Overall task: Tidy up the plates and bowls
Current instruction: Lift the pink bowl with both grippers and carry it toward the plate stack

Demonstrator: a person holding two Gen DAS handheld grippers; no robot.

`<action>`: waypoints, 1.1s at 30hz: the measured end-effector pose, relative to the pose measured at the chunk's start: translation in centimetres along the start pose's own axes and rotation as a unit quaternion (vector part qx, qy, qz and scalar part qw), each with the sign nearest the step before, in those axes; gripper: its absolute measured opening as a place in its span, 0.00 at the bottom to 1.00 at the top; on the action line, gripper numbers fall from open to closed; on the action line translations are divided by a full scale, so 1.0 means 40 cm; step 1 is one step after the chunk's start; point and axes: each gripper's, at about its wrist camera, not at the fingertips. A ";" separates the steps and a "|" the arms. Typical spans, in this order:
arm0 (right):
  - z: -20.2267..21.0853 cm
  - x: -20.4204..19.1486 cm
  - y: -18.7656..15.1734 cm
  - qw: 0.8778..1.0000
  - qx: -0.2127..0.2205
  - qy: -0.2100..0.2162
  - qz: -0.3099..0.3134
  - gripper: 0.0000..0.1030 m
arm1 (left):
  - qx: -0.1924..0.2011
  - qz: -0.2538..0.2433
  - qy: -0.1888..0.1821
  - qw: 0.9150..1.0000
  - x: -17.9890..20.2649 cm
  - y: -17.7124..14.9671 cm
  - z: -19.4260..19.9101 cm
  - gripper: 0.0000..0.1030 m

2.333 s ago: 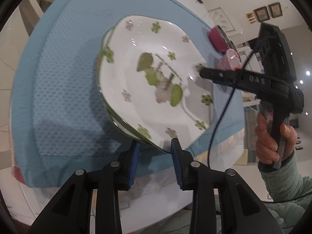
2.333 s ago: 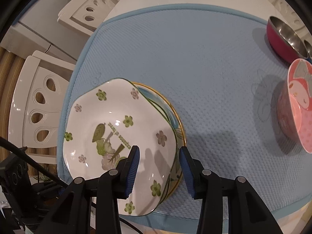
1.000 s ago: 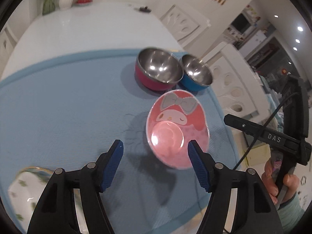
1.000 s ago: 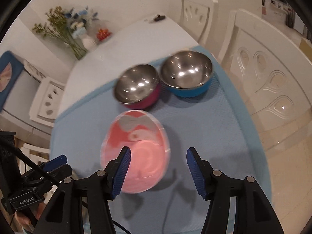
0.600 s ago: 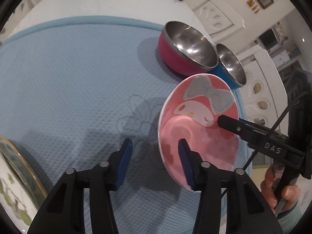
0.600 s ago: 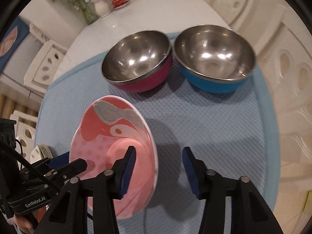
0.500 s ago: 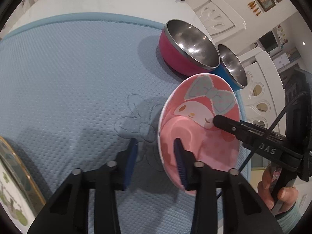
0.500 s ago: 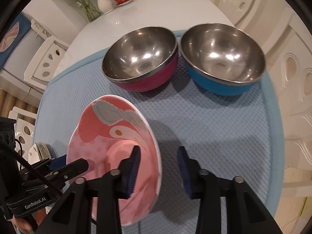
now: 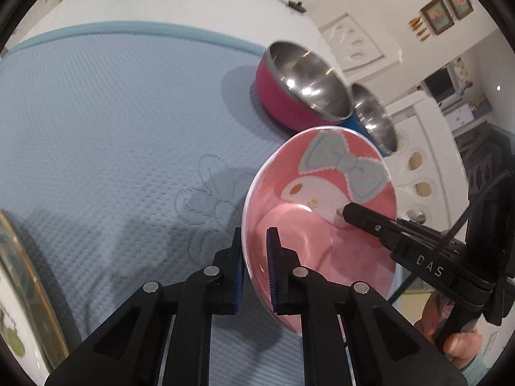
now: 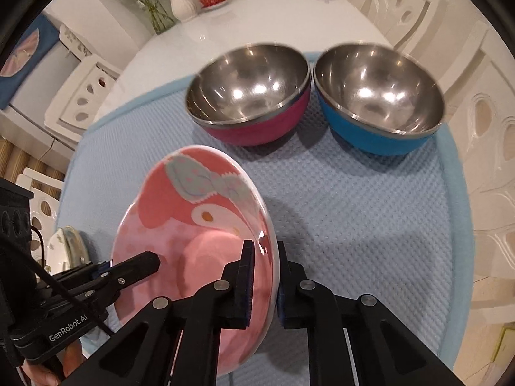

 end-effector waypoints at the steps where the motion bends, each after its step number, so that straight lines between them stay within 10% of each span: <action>1: 0.021 -0.007 0.000 1.000 0.004 0.000 0.000 0.10 | 0.002 0.001 0.001 1.000 0.006 0.000 0.014 0.09; 11: 0.138 -0.080 -0.056 1.000 0.005 0.019 -0.004 0.10 | 0.028 0.003 0.031 0.999 0.031 -0.061 0.167 0.09; 33: 0.024 -0.163 -0.274 0.998 0.003 -0.035 -0.053 0.10 | 0.006 -0.055 0.035 0.998 -0.099 -0.161 0.116 0.09</action>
Point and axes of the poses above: each gripper's, at about its wrist camera, not at the fingertips, and z roughly against the way its jaws point, x to its right, y to its top, and after that the axes turned 6 degrees about x, right-handed
